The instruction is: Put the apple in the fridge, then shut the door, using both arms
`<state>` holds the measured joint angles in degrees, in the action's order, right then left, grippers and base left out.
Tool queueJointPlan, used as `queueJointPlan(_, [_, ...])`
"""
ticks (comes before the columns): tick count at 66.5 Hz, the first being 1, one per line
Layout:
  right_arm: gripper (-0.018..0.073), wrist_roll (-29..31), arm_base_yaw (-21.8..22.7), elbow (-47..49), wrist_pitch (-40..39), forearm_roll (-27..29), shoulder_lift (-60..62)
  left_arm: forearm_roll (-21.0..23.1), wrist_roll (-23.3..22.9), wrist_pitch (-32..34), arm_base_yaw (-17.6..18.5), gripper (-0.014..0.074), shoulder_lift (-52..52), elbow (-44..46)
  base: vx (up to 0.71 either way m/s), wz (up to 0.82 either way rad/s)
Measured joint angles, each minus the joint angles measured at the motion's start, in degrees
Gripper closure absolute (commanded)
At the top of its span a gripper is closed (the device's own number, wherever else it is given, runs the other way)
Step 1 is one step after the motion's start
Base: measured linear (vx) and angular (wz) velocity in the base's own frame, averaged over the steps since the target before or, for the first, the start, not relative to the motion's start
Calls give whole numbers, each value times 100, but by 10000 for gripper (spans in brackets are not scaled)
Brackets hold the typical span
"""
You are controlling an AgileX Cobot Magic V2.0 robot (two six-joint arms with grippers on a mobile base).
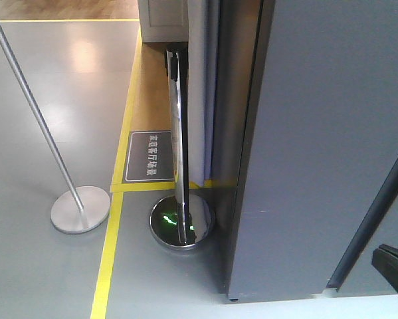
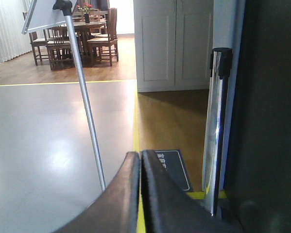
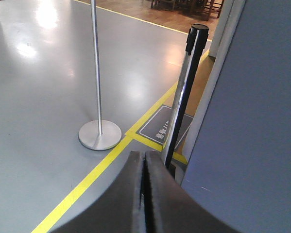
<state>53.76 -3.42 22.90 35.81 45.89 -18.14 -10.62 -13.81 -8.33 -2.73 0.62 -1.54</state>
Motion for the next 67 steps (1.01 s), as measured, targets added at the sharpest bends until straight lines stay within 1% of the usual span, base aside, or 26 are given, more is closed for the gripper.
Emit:
queueJointPlan(50, [562, 0, 0, 0, -5, 0, 5, 0, 0, 0, 0, 604, 0, 0, 0, 0])
queueJointPlan(67, [562, -31, 0, 0, -326, -95, 151, 0, 0, 0, 0, 604, 0, 0, 0, 0])
